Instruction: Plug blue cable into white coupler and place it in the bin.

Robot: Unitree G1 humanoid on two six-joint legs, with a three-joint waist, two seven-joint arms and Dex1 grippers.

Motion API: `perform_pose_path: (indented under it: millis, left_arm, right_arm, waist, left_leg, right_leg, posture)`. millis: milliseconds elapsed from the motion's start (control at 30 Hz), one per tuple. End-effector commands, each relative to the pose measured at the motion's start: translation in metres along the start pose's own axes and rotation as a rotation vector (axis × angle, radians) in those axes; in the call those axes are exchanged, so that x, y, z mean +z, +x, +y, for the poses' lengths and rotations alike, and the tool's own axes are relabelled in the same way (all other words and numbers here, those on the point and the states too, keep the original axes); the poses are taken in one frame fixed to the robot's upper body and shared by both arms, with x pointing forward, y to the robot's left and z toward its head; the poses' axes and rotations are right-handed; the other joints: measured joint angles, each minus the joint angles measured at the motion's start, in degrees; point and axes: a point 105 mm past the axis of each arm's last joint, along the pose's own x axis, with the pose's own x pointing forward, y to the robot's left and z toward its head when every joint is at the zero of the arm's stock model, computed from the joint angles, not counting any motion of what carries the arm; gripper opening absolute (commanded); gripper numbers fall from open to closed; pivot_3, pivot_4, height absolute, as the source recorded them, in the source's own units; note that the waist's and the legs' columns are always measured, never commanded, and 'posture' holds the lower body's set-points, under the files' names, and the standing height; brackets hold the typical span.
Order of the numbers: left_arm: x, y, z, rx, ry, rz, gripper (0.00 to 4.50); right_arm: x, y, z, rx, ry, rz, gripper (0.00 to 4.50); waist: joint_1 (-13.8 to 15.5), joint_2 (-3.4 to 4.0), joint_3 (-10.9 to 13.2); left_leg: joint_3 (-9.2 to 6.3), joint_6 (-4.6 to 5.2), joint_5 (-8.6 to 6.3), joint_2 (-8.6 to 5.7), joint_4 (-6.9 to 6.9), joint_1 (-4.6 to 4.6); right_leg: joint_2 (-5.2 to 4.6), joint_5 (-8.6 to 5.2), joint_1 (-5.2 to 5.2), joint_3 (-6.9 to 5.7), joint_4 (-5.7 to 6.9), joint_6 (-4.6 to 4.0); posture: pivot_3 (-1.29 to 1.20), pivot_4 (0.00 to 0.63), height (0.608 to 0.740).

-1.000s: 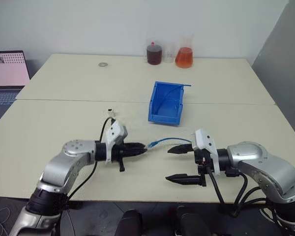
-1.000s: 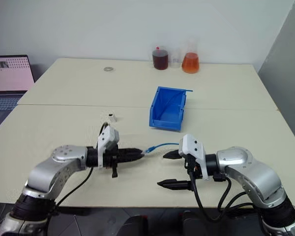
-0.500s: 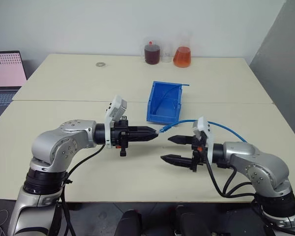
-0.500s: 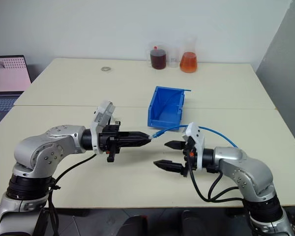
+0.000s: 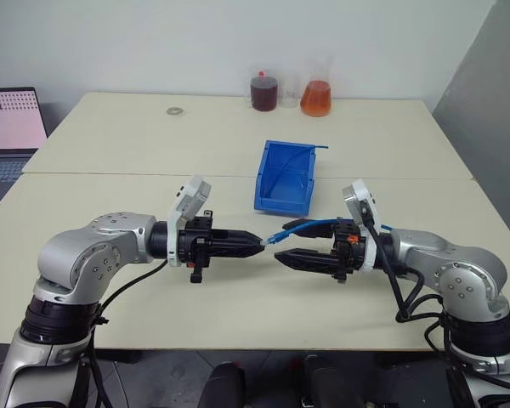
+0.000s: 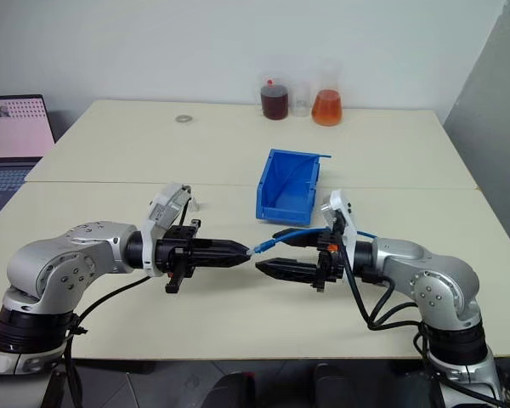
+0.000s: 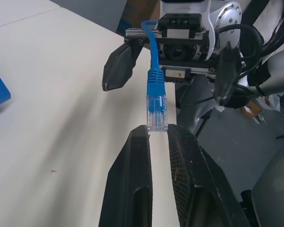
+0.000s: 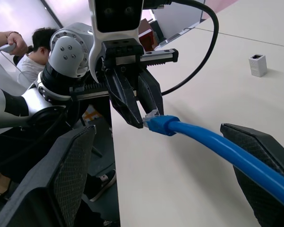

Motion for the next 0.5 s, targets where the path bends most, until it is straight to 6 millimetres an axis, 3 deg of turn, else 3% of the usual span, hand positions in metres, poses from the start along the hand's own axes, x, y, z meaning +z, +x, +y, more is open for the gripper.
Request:
perform_pose_path:
  millis: [33, 133, 233, 500]
  left_arm:
    - [0.0040, -0.0012, -0.0050, -0.013, 0.047, 0.002, 0.23]
    - [0.0045, -0.0003, -0.0057, -0.015, 0.052, 0.002, 0.23]
    - [0.0044, 0.0008, -0.0069, -0.023, 0.062, 0.015, 0.23]
    - [0.0033, 0.0020, -0.0096, -0.034, 0.074, 0.038, 0.23]
  right_arm:
    - [0.0065, 0.0019, 0.0054, 0.032, -0.032, 0.002, 4.50]
    - [0.0072, 0.0034, 0.0051, 0.036, -0.036, 0.004, 4.50]
    - [0.0097, 0.0055, 0.0051, 0.043, -0.039, -0.003, 4.02]
    - [0.0114, 0.0079, 0.0065, 0.057, -0.044, 0.000, 2.15]
  waist:
    - [0.0, 0.00, 0.0]
    - [0.0, 0.00, 0.0]
    - [0.0, 0.00, 0.0]
    - [0.0, 0.00, 0.0]
  left_leg:
    - [0.00, 0.00, 0.00, 0.00, 0.00, 0.00]
    - [0.00, 0.00, 0.00, 0.00, 0.00, 0.00]
    - [0.01, 0.00, 0.00, 0.01, -0.01, 0.00]
    - [0.01, 0.00, 0.00, 0.00, 0.00, -0.06]
  right_leg:
    - [0.00, 0.00, 0.00, 0.00, 0.00, 0.00]
    - [0.00, 0.00, -0.01, 0.00, 0.00, 0.00]
    - [0.01, 0.00, -0.02, 0.01, 0.00, 0.00]
    - [0.00, 0.00, -0.06, 0.01, -0.02, 0.00]
  posture:
    - [0.00, 0.150, 0.740]
    - [0.00, 0.150, 0.740]
    - [0.00, 0.150, 0.740]
    - [0.00, 0.150, 0.740]
